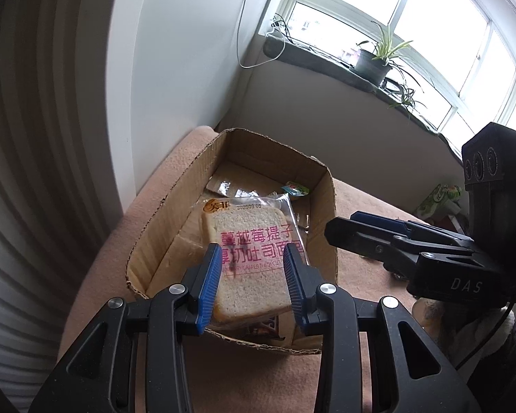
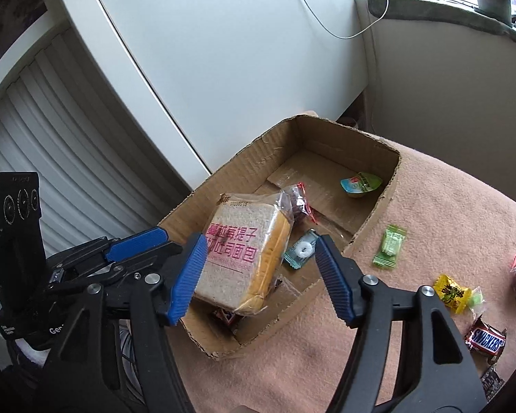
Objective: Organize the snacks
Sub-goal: 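Carry the bread slice into the cardboard box and open the right tool, then move both tools back over the remaining snacks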
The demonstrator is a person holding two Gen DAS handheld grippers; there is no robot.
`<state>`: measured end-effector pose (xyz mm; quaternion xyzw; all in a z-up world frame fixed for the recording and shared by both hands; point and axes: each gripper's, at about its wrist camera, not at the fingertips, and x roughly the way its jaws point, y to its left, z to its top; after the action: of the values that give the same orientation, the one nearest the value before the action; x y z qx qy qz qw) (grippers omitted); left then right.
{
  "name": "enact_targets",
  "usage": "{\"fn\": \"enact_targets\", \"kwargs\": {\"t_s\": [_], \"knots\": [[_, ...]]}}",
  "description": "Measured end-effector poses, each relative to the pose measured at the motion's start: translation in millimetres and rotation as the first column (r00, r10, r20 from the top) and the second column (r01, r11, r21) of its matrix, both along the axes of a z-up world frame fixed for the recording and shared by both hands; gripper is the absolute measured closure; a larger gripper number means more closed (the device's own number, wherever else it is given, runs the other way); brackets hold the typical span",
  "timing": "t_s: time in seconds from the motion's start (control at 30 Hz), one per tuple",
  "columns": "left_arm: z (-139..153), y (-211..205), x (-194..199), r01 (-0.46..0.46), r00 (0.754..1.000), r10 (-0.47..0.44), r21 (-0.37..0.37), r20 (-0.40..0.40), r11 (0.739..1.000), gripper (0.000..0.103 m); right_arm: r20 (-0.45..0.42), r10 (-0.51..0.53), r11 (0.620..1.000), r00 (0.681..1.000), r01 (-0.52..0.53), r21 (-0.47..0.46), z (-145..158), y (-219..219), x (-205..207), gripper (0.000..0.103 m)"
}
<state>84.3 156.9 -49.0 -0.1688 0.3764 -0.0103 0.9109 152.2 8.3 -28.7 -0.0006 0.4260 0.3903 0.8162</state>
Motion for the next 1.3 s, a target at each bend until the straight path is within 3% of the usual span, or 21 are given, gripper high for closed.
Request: {"fn": "enact_targets", "kwargs": {"t_s": [0.37, 0.53, 0.67, 0.73, 0.87, 1.03, 1.3], "knots": [[12.7, -23.9, -12.5, 0.005, 0.996, -0.007, 0.029, 0.089, 1.0, 0.068, 0.053, -0.102, 0.995, 0.993, 0.102, 0.001, 12.1, -60.1, -5.8, 0.034], [14.3, -43.7, -14.6, 0.036, 0.992, -0.043, 0.065, 0.117, 0.997, 0.053, 0.087, -0.176, 0.984, 0.981, 0.173, 0.039, 14.3, -113.4, -12.7, 0.025], [13.6, -63.2, -17.2, 0.086, 0.987, -0.097, 0.095, 0.127, 0.992, 0.049, 0.108, -0.227, 0.974, 0.968, 0.224, 0.038, 7.6, -157.0, -23.1, 0.025], [12.3, -74.4, -18.0, 0.103, 0.984, -0.116, 0.1, 0.136, 0.99, 0.036, 0.109, -0.254, 0.967, 0.961, 0.251, 0.043, 3.8, -177.4, -29.6, 0.024], [0.9, -99.1, -12.2, 0.153, 0.98, -0.165, 0.11, 0.111, 0.982, 0.035, 0.11, -0.328, 0.944, 0.938, 0.323, 0.065, -6.5, -220.4, -42.3, 0.016], [-10.5, -132.8, -2.0, 0.216, 0.972, -0.225, 0.121, 0.072, 0.969, 0.035, 0.141, -0.377, 0.924, 0.915, 0.382, -0.008, -22.2, -260.7, -51.7, 0.016], [-25.7, -173.1, 26.1, 0.307, 0.95, -0.311, 0.132, 0.013, 0.943, 0.035, 0.179, -0.314, 0.925, 0.933, 0.342, -0.163, -43.1, -275.3, -57.6, 0.016]]}}
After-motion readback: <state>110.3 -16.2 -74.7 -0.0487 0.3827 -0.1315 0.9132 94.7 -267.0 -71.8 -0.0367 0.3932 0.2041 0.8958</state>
